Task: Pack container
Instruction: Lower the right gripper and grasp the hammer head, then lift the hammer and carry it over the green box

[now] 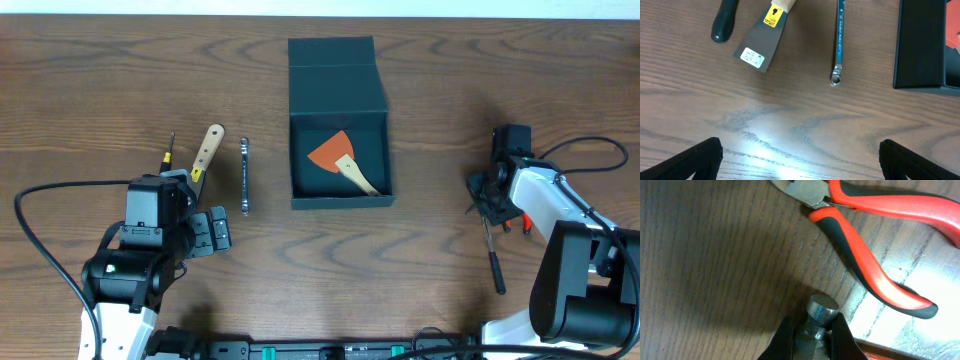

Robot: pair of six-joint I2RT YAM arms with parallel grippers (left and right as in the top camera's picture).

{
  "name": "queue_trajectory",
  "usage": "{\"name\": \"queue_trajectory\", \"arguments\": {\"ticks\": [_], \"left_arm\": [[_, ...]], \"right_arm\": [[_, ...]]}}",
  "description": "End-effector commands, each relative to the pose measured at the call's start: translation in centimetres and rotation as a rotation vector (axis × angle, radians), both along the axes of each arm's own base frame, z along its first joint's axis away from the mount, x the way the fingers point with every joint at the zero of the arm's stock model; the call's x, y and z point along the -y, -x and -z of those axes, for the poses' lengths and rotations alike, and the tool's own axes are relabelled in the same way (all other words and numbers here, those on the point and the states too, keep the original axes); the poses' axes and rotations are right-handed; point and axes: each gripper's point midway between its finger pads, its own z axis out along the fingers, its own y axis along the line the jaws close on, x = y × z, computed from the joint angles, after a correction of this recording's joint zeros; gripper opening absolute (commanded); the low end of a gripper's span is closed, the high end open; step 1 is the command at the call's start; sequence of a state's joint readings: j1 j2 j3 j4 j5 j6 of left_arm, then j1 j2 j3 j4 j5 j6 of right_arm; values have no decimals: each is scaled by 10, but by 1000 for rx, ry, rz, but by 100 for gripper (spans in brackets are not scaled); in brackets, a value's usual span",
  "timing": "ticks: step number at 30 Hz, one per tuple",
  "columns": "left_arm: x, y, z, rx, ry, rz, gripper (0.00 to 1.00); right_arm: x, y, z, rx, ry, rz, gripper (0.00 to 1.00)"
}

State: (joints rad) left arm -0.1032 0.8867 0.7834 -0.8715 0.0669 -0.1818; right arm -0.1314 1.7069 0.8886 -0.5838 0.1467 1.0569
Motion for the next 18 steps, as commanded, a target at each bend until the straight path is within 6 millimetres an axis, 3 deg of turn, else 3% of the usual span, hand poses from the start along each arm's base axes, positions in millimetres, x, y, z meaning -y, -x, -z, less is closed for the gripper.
{"name": "queue_trajectory", "arguments": {"ticks": [1, 10, 18], "left_arm": [[-1, -3, -7, 19, -19, 11, 99], [-1, -3, -7, 19, -19, 11, 99], [-1, -3, -7, 20, -19, 11, 98]], "right_arm": [[-21, 5, 21, -53, -98, -107, 1], [-22, -29, -8, 7, -54, -381, 1], [-26, -60, -65, 50, 61, -558, 1]]}}
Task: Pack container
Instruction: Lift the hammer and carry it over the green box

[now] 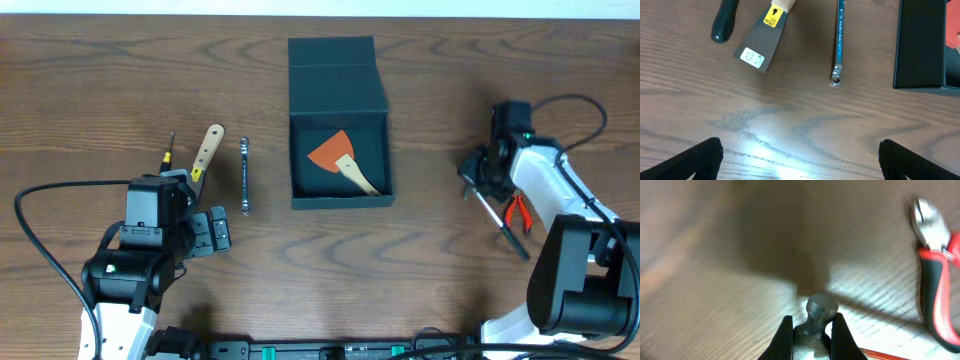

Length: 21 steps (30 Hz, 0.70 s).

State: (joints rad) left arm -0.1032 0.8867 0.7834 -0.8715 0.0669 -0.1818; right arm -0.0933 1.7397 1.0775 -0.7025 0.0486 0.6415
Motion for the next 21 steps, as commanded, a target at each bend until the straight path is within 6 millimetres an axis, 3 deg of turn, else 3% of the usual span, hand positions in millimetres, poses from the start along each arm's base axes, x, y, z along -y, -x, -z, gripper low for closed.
{"name": "queue_trajectory", "arguments": {"ticks": [1, 6, 10, 15, 21], "left_arm": [[-1, -3, -7, 20, -19, 11, 99], [-1, -3, -7, 20, -19, 11, 99], [-1, -3, -7, 20, -19, 11, 98], [-1, -3, -7, 20, -19, 11, 99], [-1, -3, -7, 20, -19, 11, 99]], "right_arm": [[-1, -23, -38, 74, 74, -100, 1], [-8, -40, -67, 112, 101, -135, 1], [-25, -57, -93, 160, 140, -300, 1], [-76, -66, -125, 204, 133, -624, 1], [-127, -59, -165, 228, 152, -830, 1]]}}
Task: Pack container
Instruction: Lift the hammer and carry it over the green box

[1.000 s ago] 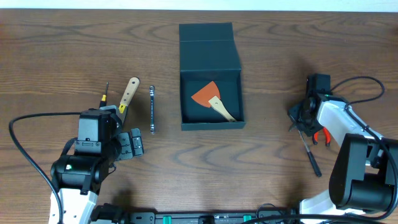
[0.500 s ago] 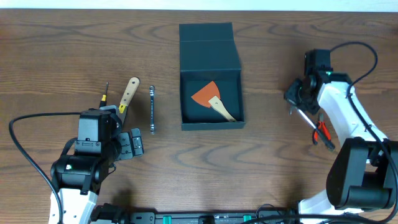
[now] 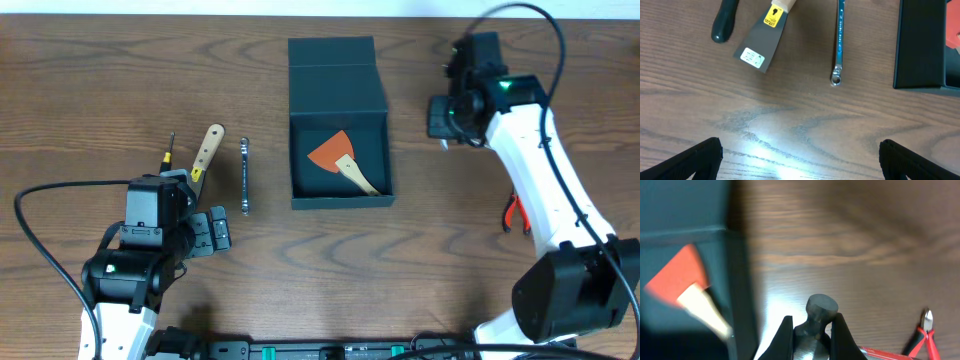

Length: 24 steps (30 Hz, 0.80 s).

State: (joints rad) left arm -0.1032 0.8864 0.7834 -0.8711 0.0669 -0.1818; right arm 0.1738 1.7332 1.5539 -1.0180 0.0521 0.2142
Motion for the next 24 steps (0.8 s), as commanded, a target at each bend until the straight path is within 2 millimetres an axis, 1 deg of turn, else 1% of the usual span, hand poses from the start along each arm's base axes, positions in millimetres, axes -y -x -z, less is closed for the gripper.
{"name": "queue_trajectory", "arguments": {"ticks": [1, 4, 5, 8, 13, 18, 21, 24], "left_arm": [[-1, -3, -7, 19, -19, 11, 99], [-1, -3, -7, 19, -19, 11, 98], [-1, -3, -7, 19, -19, 11, 99], [-1, -3, -7, 19, -19, 11, 99], [-1, -3, -7, 19, -19, 11, 99], [-1, -2, -7, 16, -20, 11, 99], [-1, -2, -6, 14, -19, 12, 98], [-1, -2, -6, 14, -20, 11, 99]], "right_arm": [[-36, 0, -40, 81, 20, -194, 1], [-66, 7, -50, 97, 24, -321, 1], [-80, 11, -52, 104, 27, -386, 1], [-111, 22, -53, 114, 40, -501, 1], [-153, 36, -57, 146, 15, -580, 1], [-182, 47, -60, 169, -12, -624, 1], [-194, 55, -57, 161, -9, -668, 1], [-207, 64, -49, 140, -14, -746, 1]]}}
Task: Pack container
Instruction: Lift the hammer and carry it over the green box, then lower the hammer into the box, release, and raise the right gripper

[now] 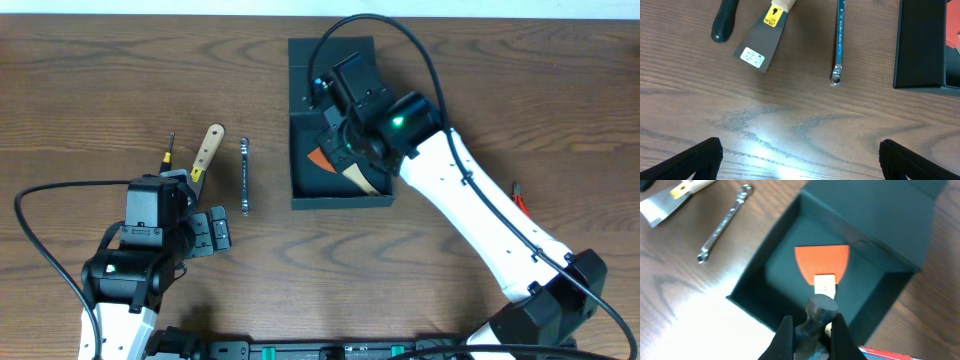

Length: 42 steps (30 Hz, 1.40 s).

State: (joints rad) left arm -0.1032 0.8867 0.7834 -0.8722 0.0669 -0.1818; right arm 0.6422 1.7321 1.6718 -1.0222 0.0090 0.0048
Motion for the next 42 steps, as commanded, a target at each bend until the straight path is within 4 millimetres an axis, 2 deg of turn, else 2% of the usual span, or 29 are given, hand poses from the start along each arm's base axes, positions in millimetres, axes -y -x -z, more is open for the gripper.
{"name": "queue_trajectory", "arguments": {"ticks": [1, 12, 16, 31, 42], "left_arm": [[-1, -2, -7, 16, -19, 12, 99], [-1, -2, -6, 13, -20, 12, 99], [-1, -2, -6, 13, -20, 12, 98], [-1, -2, -6, 13, -20, 11, 98], [-1, -2, -6, 13, -20, 11, 98]], "right_arm": [[-17, 8, -5, 10, -12, -83, 1], [-31, 6, 47, -86, 59, -116, 1], [-36, 3, 59, -97, 64, -128, 1], [-46, -2, 92, -135, 85, -189, 1], [-47, -2, 97, -125, 108, -248, 1]]}}
